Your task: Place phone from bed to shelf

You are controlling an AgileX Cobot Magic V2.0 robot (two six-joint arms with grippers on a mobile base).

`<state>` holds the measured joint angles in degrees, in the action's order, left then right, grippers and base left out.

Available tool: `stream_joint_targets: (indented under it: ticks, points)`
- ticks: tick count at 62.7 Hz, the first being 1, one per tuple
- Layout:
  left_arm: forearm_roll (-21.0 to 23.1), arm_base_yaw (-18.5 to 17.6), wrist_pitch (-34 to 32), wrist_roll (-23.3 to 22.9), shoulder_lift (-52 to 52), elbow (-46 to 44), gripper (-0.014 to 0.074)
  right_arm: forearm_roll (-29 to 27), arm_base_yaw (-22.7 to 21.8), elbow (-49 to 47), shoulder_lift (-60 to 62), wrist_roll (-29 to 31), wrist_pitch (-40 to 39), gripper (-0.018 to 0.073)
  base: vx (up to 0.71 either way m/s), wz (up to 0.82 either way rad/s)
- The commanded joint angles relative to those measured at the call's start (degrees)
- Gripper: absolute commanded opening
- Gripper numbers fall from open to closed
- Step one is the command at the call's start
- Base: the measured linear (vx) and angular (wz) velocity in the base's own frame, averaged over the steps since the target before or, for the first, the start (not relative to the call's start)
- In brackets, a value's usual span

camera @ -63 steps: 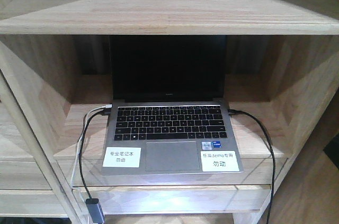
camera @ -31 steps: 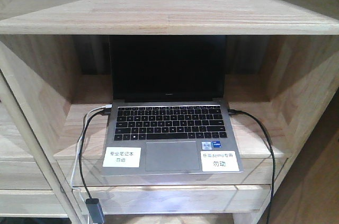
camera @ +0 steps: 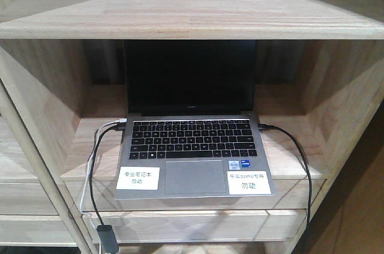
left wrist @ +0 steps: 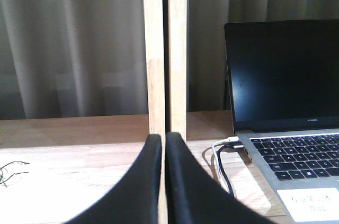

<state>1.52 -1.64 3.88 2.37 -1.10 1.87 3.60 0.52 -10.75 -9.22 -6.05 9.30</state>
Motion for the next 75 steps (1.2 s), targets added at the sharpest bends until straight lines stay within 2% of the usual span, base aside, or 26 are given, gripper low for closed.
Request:
stream_joint_targets:
  ticks: [1, 16, 23, 75]
  points:
    - [0.6, -0.3, -4.2, -0.5, -0.3, -1.4, 0.0001, 0.4, -2.7, 2.0, 2.1, 0.8, -6.4, -0.0006, 0.0, 0.0]
    - [0.6, -0.3, -4.2, -0.5, -0.3, -1.4, 0.0001, 0.4, -3.5, 13.1, 10.2, 0.8, -11.6, -0.0006, 0.0, 0.0]
    - [0.6, -0.3, -4.2, -0.5, -0.3, -1.4, 0.0001, 0.5, -3.4, 12.9, 10.6, 0.8, -8.5, -0.0006, 0.0, 0.0]
    - [0.6, -0.3, -4.2, -0.5, -0.3, -1.4, 0.0001, 0.5, -3.4, 12.9, 10.7, 0.8, -8.5, -0.0006, 0.0, 0.0]
